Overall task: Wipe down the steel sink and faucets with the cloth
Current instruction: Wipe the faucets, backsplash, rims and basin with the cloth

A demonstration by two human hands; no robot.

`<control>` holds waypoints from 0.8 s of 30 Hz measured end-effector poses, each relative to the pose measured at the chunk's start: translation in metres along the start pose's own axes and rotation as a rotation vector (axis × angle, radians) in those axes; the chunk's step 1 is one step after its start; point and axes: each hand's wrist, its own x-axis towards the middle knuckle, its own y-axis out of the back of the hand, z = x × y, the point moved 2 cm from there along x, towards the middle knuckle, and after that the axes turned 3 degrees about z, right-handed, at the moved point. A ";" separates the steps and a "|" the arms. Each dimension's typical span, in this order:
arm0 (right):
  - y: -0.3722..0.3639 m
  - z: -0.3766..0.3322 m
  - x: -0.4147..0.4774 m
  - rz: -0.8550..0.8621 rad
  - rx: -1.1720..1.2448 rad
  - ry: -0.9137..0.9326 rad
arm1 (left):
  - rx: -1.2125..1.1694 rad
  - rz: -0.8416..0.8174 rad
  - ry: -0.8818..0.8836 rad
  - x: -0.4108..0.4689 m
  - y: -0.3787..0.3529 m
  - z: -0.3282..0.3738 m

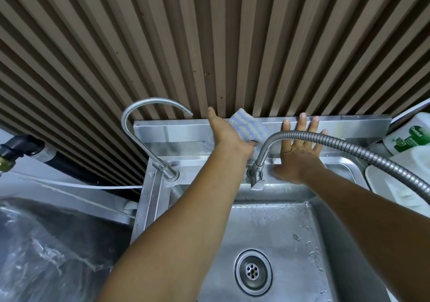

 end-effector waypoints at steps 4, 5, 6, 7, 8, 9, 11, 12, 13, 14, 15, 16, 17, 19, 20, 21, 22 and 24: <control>0.005 -0.001 -0.003 -0.030 -0.027 -0.005 | 0.120 0.043 -0.124 -0.008 0.019 0.026; 0.007 -0.001 -0.004 -0.035 -0.032 -0.006 | 0.125 0.158 -0.191 -0.007 0.027 0.037; 0.008 -0.001 -0.005 -0.038 -0.030 -0.006 | 0.123 0.299 -0.279 -0.003 0.035 0.048; 0.009 -0.002 -0.006 -0.040 -0.026 -0.004 | 0.168 0.424 -0.365 0.000 0.042 0.058; 0.010 -0.002 -0.007 -0.038 -0.024 0.000 | 0.263 0.507 -0.466 0.001 0.049 0.067; 0.011 -0.002 -0.008 -0.036 -0.026 0.005 | 0.385 0.569 -0.565 0.002 0.054 0.073; 0.014 -0.003 -0.013 -0.032 -0.025 0.009 | 0.629 0.611 -0.747 0.005 0.063 0.073; 0.014 -0.005 -0.016 -0.017 -0.017 0.008 | 0.735 0.594 -0.833 0.003 0.066 0.068; 0.014 -0.006 -0.019 0.012 -0.008 0.006 | 0.835 0.554 -0.902 0.006 0.070 0.059; 0.013 -0.009 -0.023 0.057 -0.002 0.001 | 0.937 0.495 -0.960 0.008 0.075 0.044; 0.012 -0.011 -0.027 0.111 0.007 -0.006 | 1.051 0.423 -1.020 0.010 0.081 0.029; 0.010 -0.012 -0.030 0.162 0.024 -0.014 | 1.194 0.331 -1.086 0.010 0.085 0.012; 0.009 -0.013 -0.032 0.202 0.041 -0.023 | 1.358 0.236 -1.185 0.010 0.090 -0.005; 0.009 -0.016 -0.032 0.240 0.061 -0.031 | 1.663 0.028 -1.367 0.011 0.095 -0.027; 0.010 -0.016 -0.032 0.243 0.069 -0.033 | 1.753 -0.066 -1.402 0.013 0.097 -0.032; 0.011 -0.016 -0.031 0.239 0.076 -0.033 | 1.810 -0.134 -1.423 0.015 0.098 -0.031; 0.013 -0.015 -0.030 0.233 0.079 -0.031 | 1.856 -0.173 -1.424 0.016 0.099 -0.028; 0.016 -0.012 -0.030 0.212 0.067 -0.022 | 1.933 -0.170 -1.414 0.017 0.105 -0.019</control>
